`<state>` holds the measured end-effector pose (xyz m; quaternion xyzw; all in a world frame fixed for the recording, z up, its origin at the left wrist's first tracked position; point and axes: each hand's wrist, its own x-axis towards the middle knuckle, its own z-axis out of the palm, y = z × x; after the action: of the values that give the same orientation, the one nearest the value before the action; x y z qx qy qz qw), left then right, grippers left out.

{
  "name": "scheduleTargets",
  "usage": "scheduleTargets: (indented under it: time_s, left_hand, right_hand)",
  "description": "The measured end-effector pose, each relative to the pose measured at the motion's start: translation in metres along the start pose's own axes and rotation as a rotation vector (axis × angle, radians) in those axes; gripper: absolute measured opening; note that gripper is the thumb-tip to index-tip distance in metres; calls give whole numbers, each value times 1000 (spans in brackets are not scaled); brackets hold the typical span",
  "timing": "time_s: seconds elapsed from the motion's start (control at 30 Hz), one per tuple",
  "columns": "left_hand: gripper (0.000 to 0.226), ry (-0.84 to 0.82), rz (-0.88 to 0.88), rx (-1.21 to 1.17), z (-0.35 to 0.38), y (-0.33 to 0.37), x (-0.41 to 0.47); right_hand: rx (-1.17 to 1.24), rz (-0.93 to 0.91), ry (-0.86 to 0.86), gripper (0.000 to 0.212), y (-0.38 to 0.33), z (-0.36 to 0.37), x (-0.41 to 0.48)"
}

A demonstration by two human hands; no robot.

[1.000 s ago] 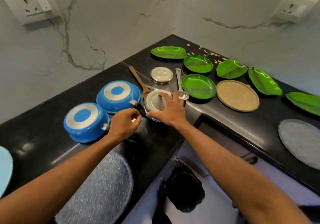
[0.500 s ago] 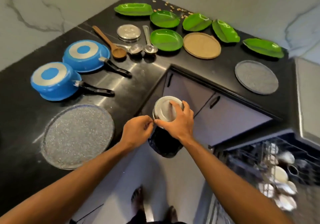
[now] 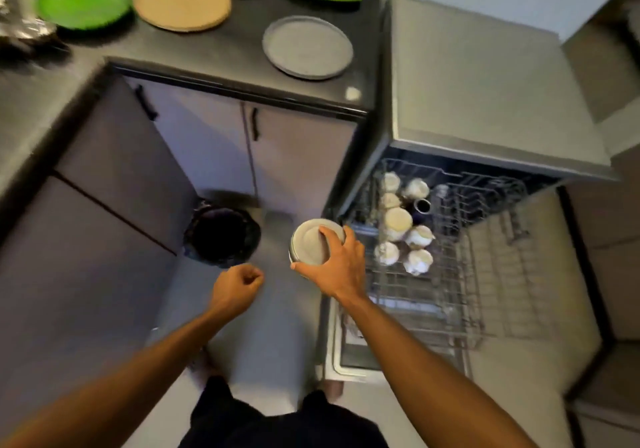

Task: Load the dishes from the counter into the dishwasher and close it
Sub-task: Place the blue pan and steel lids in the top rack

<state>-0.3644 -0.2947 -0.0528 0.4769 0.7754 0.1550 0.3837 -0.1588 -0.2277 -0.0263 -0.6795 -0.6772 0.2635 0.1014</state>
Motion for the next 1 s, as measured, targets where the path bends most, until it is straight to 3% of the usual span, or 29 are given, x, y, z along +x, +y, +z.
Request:
scheduleTargets:
  time_s: [0.13,0.3,0.5,0.57,0.63,0.7,0.8,0.87,0.9,1.0]
  left_hand:
    - [28,-160,-15,22,82,50,-17]
    - [8,-270,-10,15,150,117,-23]
    - [29,-289,-116,-54,188,158,-2]
    - [27,-312,-183,-108,196,167,5]
    - [7,-326,-236,-130,206,177,15]
    - [26,-333,-281,-160,216,183,26]
    - [15,-329,-334,-222,225,189,37]
    - [47,-337,-356,-226,232,188,46]
    - [50,-332,-363,-226,234,187,49]
    - [43,-328,-356,-256,242,185,57]
  right_hand:
    - [32,89,-26,104,96,-35,-8]
    - [117,273,8,101,189,-64,-11]
    - [127,438,-16,97,254,-56,-14]
    - [30,398,-66,97,267,-48,-10]
    - [-41,343,-119,96,275,-40,-2]
    - [-85,262,-147,95,278,-31,5]
    - [-173,160,-170,91,280,-15,11]
    - [-207,126,-182,89,283,-5,14]
    - [-220,114,-184,89,285,-2,15]
    - [-233,85,-195,88,293,10,16]
